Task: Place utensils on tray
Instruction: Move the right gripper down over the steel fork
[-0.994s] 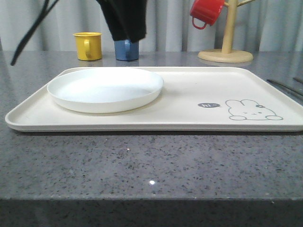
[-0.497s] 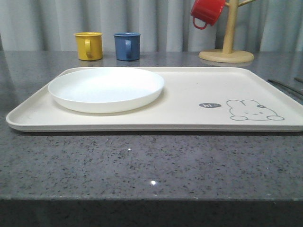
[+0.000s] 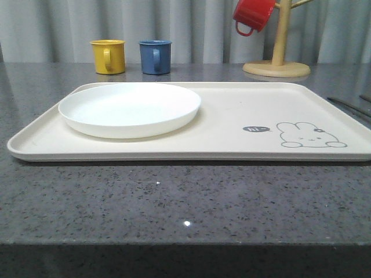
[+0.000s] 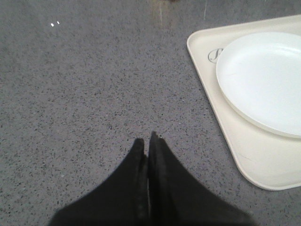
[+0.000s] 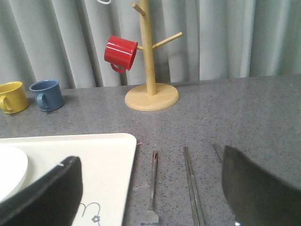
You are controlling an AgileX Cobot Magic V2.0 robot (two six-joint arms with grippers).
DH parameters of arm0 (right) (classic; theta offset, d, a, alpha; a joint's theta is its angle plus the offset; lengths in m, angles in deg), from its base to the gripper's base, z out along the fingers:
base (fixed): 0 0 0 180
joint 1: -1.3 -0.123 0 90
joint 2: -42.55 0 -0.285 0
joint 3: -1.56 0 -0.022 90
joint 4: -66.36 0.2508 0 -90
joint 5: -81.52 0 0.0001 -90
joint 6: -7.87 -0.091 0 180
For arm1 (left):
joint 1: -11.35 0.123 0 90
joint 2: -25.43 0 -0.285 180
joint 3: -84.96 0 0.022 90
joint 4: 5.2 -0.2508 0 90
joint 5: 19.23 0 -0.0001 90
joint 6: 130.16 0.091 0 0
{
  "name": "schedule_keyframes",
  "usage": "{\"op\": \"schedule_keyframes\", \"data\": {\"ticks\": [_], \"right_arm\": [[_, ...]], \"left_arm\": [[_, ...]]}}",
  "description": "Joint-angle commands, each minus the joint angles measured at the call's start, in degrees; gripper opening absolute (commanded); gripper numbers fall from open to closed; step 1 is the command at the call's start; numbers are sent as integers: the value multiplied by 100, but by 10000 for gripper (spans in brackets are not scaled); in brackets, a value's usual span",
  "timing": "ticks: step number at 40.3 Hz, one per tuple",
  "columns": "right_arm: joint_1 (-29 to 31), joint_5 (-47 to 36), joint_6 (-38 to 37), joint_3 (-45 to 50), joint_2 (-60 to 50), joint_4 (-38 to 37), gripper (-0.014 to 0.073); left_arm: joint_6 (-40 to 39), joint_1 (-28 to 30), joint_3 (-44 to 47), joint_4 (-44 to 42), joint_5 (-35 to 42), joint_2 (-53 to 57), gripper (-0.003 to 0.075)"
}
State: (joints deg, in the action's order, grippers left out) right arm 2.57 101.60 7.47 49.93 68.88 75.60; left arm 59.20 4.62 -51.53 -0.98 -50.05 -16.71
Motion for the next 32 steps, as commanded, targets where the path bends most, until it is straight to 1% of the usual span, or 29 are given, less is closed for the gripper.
{"op": "schedule_keyframes", "data": {"ticks": [1,7,12,32], "right_arm": [[32,-442,39,-213,93,4,624],[32,-442,39,-213,93,4,624],[32,-442,39,-213,93,4,624],[32,-442,39,-213,93,4,624]], "left_arm": [[-72,5,430,92,824,780,-18],[-72,5,997,92,892,1837,-18],[-72,5,1166,92,948,2277,-18],[-72,5,1170,92,972,2345,-18]]}}
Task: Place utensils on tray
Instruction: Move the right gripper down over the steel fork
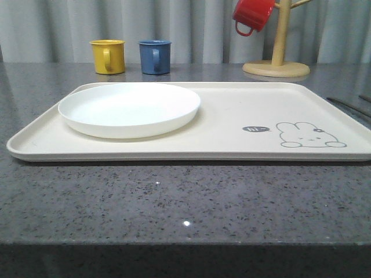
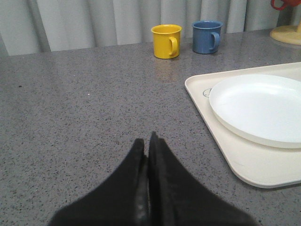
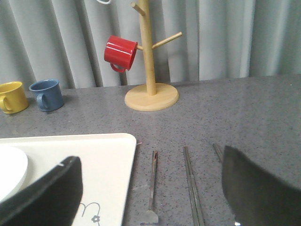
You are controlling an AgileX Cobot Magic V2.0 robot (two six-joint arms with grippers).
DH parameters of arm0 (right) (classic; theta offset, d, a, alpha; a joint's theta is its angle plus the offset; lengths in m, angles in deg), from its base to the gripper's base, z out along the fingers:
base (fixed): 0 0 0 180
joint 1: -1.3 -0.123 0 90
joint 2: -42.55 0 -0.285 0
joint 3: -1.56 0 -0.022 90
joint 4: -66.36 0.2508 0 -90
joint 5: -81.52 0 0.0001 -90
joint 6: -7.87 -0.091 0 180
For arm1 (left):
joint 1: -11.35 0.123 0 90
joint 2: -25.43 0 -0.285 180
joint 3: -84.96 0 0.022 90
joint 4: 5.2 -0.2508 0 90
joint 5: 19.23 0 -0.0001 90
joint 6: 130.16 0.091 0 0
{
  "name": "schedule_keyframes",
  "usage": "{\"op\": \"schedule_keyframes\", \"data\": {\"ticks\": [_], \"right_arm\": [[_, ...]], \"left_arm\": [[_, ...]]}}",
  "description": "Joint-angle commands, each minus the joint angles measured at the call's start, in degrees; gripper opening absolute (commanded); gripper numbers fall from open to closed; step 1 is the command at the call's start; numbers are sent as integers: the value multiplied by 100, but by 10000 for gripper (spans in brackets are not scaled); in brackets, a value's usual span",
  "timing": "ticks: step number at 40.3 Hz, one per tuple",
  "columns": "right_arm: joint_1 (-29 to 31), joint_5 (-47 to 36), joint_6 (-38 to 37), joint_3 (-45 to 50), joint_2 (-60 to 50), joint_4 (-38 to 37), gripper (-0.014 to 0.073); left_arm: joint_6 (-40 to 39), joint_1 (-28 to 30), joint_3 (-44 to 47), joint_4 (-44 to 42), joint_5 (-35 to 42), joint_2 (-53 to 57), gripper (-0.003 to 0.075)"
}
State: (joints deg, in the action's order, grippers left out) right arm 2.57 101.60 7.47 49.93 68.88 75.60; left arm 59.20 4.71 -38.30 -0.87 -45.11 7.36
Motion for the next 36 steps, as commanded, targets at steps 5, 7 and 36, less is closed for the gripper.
{"op": "schedule_keyframes", "data": {"ticks": [5,7,36], "right_arm": [[32,-442,39,-213,93,4,624],[32,-449,39,-213,93,4,624],[-5,2280,828,-2463,3555,4,466]], "left_arm": [[-72,-4,-153,82,478,-62,-18],[-72,-4,-153,82,478,-62,-18],[-72,-4,-153,82,478,-62,-18]]}}
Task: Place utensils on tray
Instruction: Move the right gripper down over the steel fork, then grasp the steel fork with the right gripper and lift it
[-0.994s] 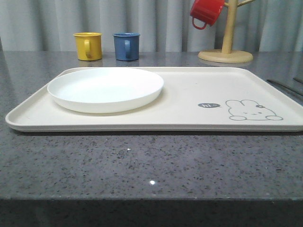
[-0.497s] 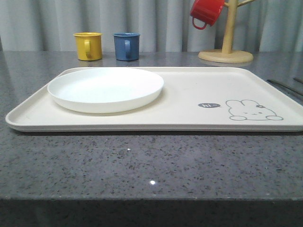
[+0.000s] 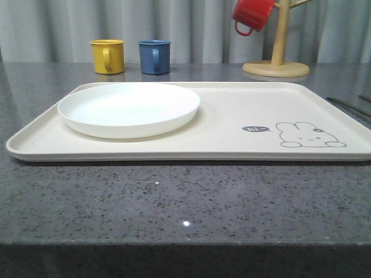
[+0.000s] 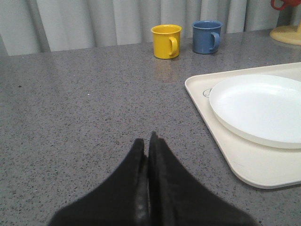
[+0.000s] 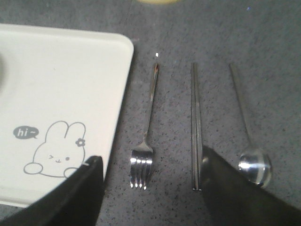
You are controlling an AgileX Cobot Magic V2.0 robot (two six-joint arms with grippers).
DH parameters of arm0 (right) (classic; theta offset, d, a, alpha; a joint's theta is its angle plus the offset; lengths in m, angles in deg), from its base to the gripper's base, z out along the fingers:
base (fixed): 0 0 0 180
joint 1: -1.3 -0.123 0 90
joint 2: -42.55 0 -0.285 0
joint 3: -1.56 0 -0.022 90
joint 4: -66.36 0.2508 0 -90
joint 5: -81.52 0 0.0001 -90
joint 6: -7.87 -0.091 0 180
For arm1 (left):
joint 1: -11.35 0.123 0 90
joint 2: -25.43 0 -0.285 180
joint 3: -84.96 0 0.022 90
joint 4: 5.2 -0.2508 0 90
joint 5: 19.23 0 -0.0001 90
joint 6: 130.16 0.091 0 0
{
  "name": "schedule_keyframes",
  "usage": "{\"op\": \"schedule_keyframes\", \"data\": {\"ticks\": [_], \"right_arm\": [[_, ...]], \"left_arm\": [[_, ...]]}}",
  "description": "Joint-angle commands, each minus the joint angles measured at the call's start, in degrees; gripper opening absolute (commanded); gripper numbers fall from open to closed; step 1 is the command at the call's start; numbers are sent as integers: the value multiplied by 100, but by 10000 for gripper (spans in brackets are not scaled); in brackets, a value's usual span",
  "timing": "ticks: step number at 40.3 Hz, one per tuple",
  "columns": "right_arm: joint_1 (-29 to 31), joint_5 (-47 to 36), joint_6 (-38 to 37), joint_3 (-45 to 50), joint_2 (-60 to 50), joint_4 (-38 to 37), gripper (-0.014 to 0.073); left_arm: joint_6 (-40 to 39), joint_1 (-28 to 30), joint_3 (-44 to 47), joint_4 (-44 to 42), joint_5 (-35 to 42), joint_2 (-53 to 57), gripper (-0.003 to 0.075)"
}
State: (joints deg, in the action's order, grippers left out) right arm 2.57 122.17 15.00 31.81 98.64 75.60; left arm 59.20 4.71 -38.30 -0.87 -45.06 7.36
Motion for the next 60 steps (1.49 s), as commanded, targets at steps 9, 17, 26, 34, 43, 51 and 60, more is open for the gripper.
{"op": "schedule_keyframes", "data": {"ticks": [9,17,26,34,43,51,60], "right_arm": [[-16,939,76,-1787,2122,4,465],[-222,944,76,-2256,3082,4,465],[-271,815,76,-2352,3661,-1,464],[-264,689,76,-2352,3798,-7,464],[-264,642,76,-2352,3854,-23,384],[-264,479,76,-2352,3861,-63,370],[-264,387,76,-2352,3980,-69,370]], "left_arm": [[-72,-4,-153,82,473,-62,-18],[-72,-4,-153,82,473,-62,-18],[-72,-4,-153,82,473,-62,-18],[-72,-4,-153,82,473,-62,-18],[-72,-4,-153,82,473,-62,-18],[-72,-4,-153,82,473,-62,-18],[-72,-4,-153,82,473,-62,-18]]}}
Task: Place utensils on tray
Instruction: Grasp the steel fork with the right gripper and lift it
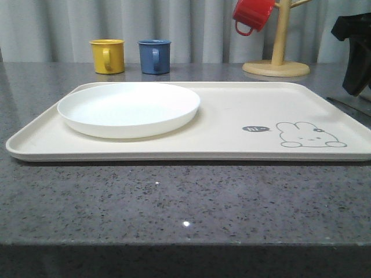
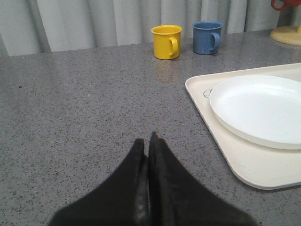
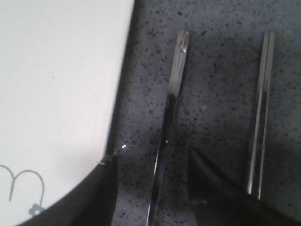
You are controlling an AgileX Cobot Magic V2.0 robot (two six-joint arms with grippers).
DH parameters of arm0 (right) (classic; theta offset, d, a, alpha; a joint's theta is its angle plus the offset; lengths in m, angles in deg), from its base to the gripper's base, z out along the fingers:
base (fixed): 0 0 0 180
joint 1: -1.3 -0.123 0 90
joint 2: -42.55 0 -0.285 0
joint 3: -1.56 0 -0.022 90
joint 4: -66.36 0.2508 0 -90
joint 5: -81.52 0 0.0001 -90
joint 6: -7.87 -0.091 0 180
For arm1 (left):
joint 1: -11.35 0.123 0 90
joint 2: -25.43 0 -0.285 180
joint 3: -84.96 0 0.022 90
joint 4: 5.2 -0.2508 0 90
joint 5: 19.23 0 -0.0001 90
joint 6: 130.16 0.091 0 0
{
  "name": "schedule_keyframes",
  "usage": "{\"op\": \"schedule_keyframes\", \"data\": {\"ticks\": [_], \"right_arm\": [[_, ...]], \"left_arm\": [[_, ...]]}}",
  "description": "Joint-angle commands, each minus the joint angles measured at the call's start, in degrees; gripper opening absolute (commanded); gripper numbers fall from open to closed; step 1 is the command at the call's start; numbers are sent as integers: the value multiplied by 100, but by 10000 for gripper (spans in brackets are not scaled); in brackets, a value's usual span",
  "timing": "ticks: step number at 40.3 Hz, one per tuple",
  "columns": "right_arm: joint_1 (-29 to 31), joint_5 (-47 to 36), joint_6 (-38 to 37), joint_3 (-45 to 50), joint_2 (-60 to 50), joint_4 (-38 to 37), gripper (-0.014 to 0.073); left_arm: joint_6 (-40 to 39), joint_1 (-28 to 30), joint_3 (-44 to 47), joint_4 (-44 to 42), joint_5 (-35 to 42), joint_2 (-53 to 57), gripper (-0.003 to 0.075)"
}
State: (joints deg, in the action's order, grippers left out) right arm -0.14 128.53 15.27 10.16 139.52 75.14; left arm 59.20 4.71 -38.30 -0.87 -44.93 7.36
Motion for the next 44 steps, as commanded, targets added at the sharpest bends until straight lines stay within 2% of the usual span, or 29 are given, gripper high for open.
{"op": "schedule_keyframes", "data": {"ticks": [1,14,17,22,27,30,37,44], "right_arm": [[7,-241,49,-187,-66,-23,370],[7,-207,31,-187,248,-23,367],[7,-158,31,-187,331,-23,334],[7,-52,24,-187,412,-23,213],[7,43,-15,-187,412,-18,26],[7,58,-26,-187,400,-18,-43],[7,39,-316,-226,172,-112,-46],[-349,552,-1457,-585,-172,-810,-46]], "left_arm": [[-72,-4,-153,82,460,-62,-18],[-72,-4,-153,82,460,-62,-18],[-72,-4,-153,82,460,-62,-18],[-72,-4,-153,82,460,-62,-18],[-72,-4,-153,82,460,-62,-18],[-72,-4,-153,82,460,-62,-18],[-72,-4,-153,82,460,-62,-18],[-72,-4,-153,82,460,-62,-18]]}}
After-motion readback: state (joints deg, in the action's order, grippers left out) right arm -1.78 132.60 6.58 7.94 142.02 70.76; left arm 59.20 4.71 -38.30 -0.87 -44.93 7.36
